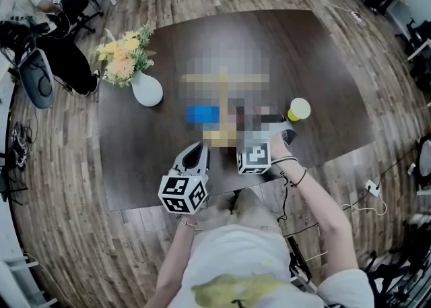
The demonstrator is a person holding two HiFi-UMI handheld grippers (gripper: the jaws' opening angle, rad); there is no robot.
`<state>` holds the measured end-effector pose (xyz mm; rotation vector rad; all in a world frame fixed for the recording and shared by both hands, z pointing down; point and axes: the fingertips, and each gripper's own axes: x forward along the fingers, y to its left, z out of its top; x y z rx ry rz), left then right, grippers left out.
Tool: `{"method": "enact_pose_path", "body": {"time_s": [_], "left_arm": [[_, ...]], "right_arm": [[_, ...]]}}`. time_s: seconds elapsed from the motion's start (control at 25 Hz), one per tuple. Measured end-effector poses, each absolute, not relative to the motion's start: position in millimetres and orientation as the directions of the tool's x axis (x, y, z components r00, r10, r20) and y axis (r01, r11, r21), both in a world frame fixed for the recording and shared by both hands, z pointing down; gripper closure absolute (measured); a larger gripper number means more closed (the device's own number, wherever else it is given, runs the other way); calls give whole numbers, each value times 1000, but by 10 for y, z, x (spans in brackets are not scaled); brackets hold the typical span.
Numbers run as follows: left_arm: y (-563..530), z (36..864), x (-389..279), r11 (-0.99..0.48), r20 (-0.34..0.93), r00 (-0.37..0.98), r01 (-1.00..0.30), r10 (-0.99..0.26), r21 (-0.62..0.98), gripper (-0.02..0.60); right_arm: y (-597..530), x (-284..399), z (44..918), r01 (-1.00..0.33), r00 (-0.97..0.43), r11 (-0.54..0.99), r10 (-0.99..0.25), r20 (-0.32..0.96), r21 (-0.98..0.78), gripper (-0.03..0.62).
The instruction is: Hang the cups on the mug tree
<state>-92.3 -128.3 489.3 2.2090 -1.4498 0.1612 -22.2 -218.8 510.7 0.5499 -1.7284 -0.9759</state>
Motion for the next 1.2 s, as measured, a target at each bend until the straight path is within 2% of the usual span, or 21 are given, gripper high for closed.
{"method": "enact_pose_path", "body": {"time_s": [0.44, 0.76, 1.2], "left_arm": [[-1268, 4880, -968, -314, 349, 425, -889, -835, 333, 558], [-1249, 4897, -984, -316, 351, 428, -889, -833, 333, 558], [-1202, 4860, -915, -327, 346, 431, -889, -833, 320, 558]], "right_arm": [[-2126, -266, 5230, 106, -376, 581, -728, 573, 807, 265], [-2063, -318, 5242, 68, -410, 596, -714, 567, 800, 226], [-1963, -300, 5034, -16, -464, 583, -724, 510, 812, 228]]}}
